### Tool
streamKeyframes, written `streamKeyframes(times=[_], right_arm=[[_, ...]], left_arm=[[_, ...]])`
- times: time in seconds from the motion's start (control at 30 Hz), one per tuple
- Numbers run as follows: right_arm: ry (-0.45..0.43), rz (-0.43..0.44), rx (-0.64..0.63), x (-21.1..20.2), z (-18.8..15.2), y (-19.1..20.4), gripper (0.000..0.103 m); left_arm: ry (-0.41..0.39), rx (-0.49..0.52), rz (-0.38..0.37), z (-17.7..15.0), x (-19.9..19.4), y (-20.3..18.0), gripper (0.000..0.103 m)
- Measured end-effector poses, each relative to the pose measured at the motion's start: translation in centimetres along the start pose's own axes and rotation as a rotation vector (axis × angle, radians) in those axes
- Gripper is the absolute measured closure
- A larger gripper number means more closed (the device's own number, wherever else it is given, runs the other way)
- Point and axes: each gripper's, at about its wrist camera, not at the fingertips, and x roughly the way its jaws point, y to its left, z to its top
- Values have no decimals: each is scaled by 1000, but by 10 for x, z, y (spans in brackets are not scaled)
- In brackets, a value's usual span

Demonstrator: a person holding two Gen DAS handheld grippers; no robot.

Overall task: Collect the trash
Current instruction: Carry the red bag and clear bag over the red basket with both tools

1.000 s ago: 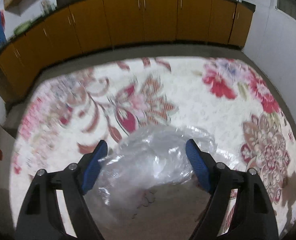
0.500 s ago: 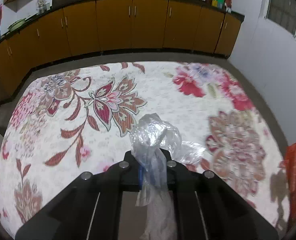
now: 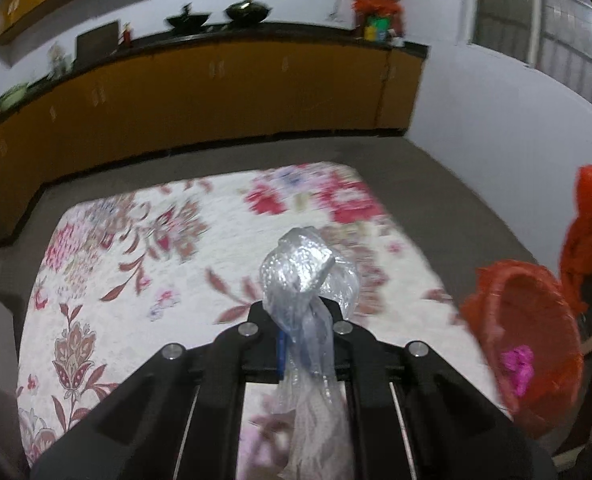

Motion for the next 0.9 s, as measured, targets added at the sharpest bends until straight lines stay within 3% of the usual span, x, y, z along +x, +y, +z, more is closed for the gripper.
streamKeyframes(times=[0.4, 0.9], right_arm=[[-80, -117, 101, -80, -10, -55, 69], [-89, -171, 254, -110, -34, -110, 69]], left_arm=[[-73, 127, -179, -1, -71, -116, 94], [-34, 197, -330, -26, -62, -212, 94]])
